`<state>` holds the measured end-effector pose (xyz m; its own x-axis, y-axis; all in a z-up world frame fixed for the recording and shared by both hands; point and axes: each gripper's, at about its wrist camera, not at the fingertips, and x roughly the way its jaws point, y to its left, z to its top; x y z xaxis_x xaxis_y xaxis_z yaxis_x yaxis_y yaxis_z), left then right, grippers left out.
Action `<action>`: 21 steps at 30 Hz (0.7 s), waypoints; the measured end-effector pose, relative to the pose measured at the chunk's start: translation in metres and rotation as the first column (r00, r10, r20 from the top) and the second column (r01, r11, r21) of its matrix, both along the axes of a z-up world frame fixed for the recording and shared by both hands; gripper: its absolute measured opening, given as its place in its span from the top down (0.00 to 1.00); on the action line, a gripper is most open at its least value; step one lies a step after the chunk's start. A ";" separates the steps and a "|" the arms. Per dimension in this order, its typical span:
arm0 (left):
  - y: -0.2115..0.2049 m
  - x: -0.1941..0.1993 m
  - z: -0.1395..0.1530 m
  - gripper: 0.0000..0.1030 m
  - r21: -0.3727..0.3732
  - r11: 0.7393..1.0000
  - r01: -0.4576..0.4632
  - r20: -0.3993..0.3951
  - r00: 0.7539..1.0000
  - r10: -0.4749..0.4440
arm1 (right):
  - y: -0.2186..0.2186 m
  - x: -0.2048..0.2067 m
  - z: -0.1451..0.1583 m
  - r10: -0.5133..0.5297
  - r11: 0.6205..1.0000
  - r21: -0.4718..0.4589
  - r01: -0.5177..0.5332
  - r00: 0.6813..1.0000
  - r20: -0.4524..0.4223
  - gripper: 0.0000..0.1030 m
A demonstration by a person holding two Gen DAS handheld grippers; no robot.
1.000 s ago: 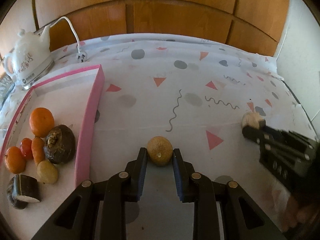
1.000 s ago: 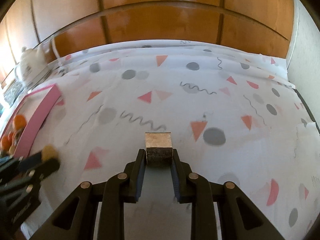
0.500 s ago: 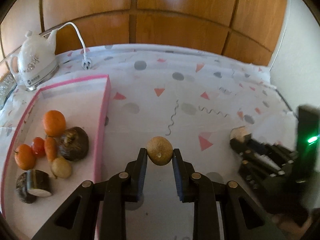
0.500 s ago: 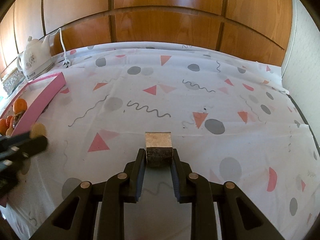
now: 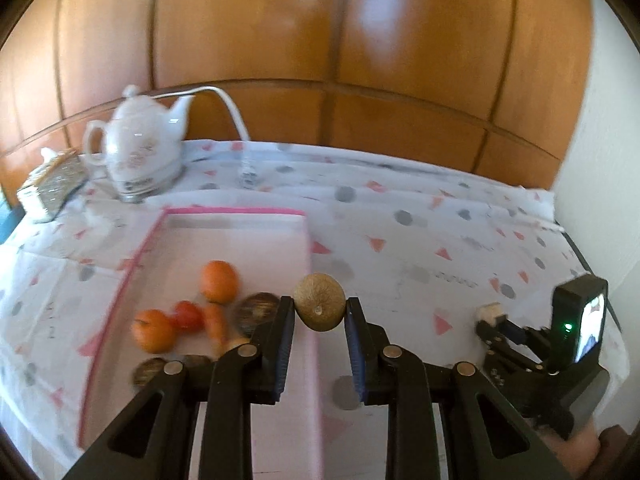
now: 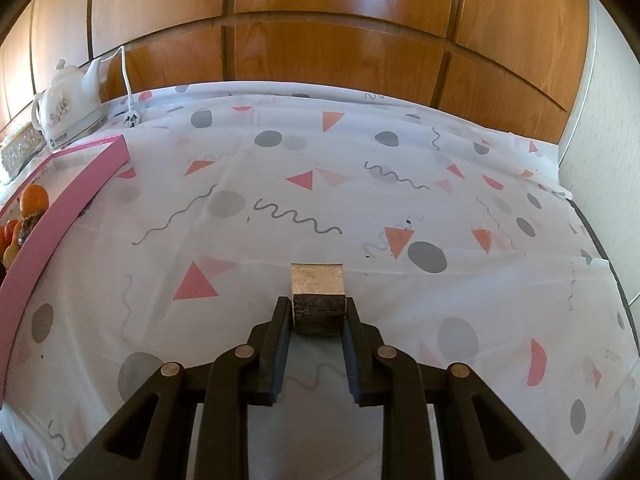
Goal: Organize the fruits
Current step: 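Carry the beige potato into the tray with the left tool and release it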
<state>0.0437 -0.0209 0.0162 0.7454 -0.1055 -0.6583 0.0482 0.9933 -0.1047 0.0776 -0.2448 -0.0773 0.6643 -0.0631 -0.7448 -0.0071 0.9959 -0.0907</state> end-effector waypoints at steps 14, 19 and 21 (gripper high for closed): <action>0.075 -0.012 -0.003 0.75 -0.008 0.985 -0.173 0.021 0.985 0.173 | 0.006 0.000 0.000 0.001 0.999 -0.045 -0.001 1.000 -0.001 0.77; 0.085 -0.012 -0.007 0.75 -0.011 0.981 -0.193 0.015 0.981 0.194 | 0.007 0.000 0.000 0.002 0.998 -0.058 -0.002 1.000 -0.001 0.77; 0.087 -0.010 -0.009 0.75 -0.009 0.980 -0.199 0.010 0.980 0.199 | 0.008 0.001 0.000 0.002 0.998 -0.063 -0.002 1.000 -0.001 0.77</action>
<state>0.0336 0.0662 0.0072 0.7588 0.0403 -0.6500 -0.1490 0.9824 -0.1130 0.0782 -0.2368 -0.0778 0.6637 -0.1085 -0.7401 -0.0091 0.9882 -0.1531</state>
